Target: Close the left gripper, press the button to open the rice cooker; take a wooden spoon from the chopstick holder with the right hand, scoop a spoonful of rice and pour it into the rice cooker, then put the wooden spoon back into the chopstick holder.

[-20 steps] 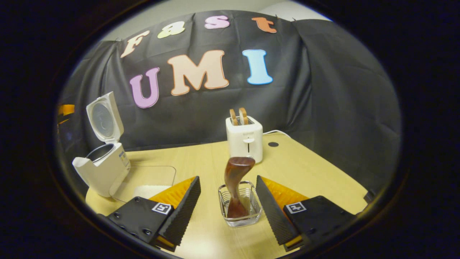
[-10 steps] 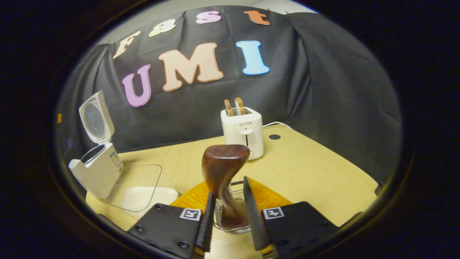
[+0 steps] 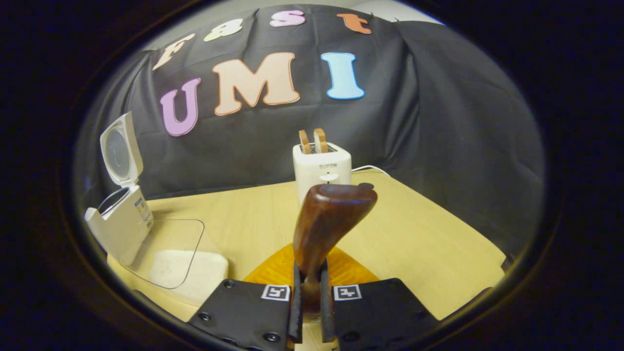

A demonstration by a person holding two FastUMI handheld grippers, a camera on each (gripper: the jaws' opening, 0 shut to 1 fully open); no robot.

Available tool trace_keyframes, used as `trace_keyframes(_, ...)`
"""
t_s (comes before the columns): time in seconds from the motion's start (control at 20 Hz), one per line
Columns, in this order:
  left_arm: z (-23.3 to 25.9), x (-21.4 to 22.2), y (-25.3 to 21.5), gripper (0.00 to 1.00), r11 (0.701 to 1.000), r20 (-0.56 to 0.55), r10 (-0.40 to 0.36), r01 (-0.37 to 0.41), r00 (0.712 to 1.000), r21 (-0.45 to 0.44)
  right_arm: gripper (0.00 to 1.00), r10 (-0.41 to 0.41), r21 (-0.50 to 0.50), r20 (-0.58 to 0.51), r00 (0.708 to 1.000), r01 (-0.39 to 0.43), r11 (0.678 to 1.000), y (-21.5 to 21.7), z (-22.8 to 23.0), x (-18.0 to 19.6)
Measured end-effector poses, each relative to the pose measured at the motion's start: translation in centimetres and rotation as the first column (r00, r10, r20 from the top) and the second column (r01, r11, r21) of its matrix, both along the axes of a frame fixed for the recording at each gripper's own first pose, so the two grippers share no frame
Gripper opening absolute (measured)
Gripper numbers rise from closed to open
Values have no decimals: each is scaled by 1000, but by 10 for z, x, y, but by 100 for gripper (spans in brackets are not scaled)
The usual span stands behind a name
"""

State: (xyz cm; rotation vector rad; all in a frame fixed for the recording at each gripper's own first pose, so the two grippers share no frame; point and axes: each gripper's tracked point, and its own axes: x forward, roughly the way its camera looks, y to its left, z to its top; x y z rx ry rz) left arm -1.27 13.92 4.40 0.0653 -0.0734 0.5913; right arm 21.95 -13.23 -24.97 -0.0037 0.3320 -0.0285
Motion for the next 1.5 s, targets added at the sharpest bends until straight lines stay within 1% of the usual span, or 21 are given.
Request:
trace_keyframes(0.05,-1,0,-1,91,1000,-2,-3,3,1000,1,13,3,2,-10,1000,-3,1000,-2,-2,2)
trace_keyframes(0.1,-1,-1,-1,91,1000,-2,-4,4,1000,3,14,8,-1,-10,1000,-8,1000,0,-1,2)
trace_keyframes(0.15,-1,-2,-2,91,1000,0,-5,5,1000,3,13,12,0,-9,1000,-12,1000,0,3,1)
trace_keyframes(0.25,0,-4,-3,91,1000,6,-9,9,1000,1,14,14,1,8,1000,-14,1000,0,13,0)
trace_keyframes(0.3,-1,-3,-3,92,1000,7,-13,13,1000,-3,13,16,-4,15,1000,-16,1000,1,19,-1)
trace_keyframes(0.5,-9,-5,8,91,1000,12,-8,9,1000,-26,13,18,-34,48,999,-17,999,-1,48,-7)
trace_keyframes(0.75,-21,-2,11,92,997,21,-48,49,999,-58,13,39,-87,95,995,-31,996,7,97,-16)
trace_keyframes(0.95,-31,2,13,92,992,27,-89,91,996,-87,13,64,-144,131,989,-44,989,21,131,-26)
trace_keyframes(1.15,-36,6,13,92,986,31,-134,136,991,-95,14,115,-164,150,982,-90,982,52,156,-31)
trace_keyframes(1.25,-38,7,14,92,981,40,-157,160,987,-108,12,156,-154,165,974,-130,979,80,171,-32)
trace_keyframes(1.35,-39,6,17,92,979,44,-166,170,985,-113,13,199,-139,179,963,-175,975,109,179,-33)
trace_keyframes(1.4,-40,6,20,92,978,45,-168,173,985,-115,14,218,-131,182,959,-196,972,123,181,-32)
trace_keyframes(1.5,-41,5,26,92,978,44,-169,173,985,-121,13,258,-116,182,949,-240,964,154,178,-27)
